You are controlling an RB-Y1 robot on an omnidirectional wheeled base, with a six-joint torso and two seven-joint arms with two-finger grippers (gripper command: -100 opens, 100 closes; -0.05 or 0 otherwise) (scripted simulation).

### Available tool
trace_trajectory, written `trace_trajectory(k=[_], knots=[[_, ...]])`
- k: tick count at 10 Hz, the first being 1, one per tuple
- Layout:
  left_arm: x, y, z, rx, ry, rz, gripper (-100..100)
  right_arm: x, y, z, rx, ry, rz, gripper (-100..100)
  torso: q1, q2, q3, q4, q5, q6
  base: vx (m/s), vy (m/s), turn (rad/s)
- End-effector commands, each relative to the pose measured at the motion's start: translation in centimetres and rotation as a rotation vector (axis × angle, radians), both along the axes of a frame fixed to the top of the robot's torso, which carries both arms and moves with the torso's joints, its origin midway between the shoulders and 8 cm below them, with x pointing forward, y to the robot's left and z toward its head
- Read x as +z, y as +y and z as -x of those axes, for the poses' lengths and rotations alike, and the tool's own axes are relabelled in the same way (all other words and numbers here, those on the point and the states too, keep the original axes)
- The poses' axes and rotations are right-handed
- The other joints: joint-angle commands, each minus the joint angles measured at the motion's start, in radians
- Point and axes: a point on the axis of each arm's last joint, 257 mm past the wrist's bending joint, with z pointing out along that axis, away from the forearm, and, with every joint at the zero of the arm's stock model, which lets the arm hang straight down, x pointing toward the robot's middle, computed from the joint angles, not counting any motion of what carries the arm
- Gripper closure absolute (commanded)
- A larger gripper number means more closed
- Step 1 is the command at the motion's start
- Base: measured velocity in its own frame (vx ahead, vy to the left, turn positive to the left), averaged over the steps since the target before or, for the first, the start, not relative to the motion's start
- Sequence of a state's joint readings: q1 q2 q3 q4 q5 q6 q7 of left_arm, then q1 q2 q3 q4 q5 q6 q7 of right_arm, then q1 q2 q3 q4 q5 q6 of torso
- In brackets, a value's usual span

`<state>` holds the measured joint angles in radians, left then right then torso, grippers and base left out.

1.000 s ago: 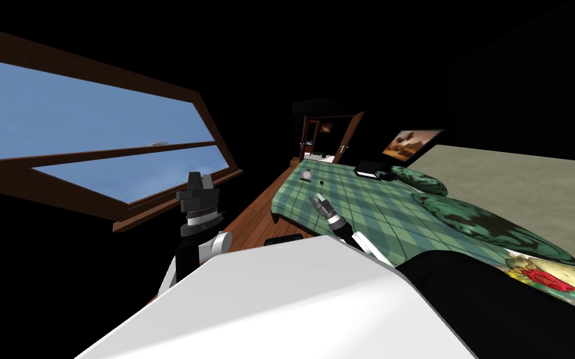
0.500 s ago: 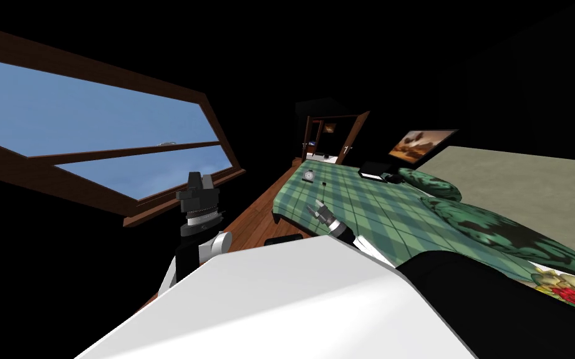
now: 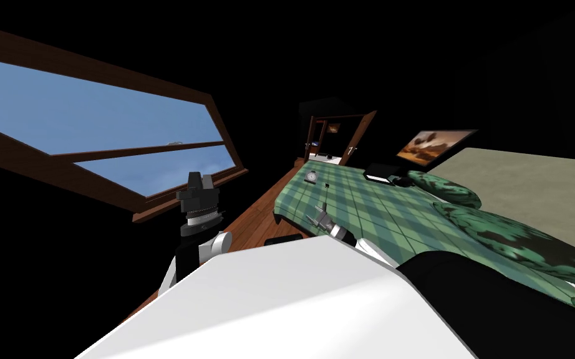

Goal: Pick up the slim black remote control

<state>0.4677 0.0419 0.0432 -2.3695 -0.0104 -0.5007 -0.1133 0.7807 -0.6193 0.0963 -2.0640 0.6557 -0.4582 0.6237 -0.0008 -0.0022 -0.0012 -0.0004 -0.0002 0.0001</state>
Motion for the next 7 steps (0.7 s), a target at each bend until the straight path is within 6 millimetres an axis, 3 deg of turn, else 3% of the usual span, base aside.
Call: trace_trajectory(k=[1, 3, 4, 7], knots=[[0.0, 0.0, 0.0, 0.000, 0.000, 0.000, 0, -2.3, -0.2, 1.7, 0.046, 0.035, 0.098, -100, 0.000, 0.000, 0.000, 0.000, 0.000, 0.000, 0.041, -0.007, 0.100], [0.0, 0.0, 0.0, 0.000, 0.000, 0.000, 0, -2.7, -0.1, 1.9, 0.060, 0.031, 0.132, -100, 0.000, 0.000, 0.000, 0.000, 0.000, 0.000, 0.028, -0.007, 0.023], [0.0, 0.0, 0.0, 0.000, 0.000, 0.000, 0, -4.8, -0.5, 3.4, 0.101, 0.063, 0.211, -100, 0.001, 0.000, 0.000, 0.000, 0.000, 0.000, 0.030, -0.004, 0.118], [0.0, 0.0, 0.0, 0.000, 0.000, 0.000, 0, -7.3, -1.0, 5.3, 0.162, 0.091, 0.323, -100, 0.000, -0.001, -0.001, 0.000, 0.000, 0.000, 0.044, -0.013, 0.085]])
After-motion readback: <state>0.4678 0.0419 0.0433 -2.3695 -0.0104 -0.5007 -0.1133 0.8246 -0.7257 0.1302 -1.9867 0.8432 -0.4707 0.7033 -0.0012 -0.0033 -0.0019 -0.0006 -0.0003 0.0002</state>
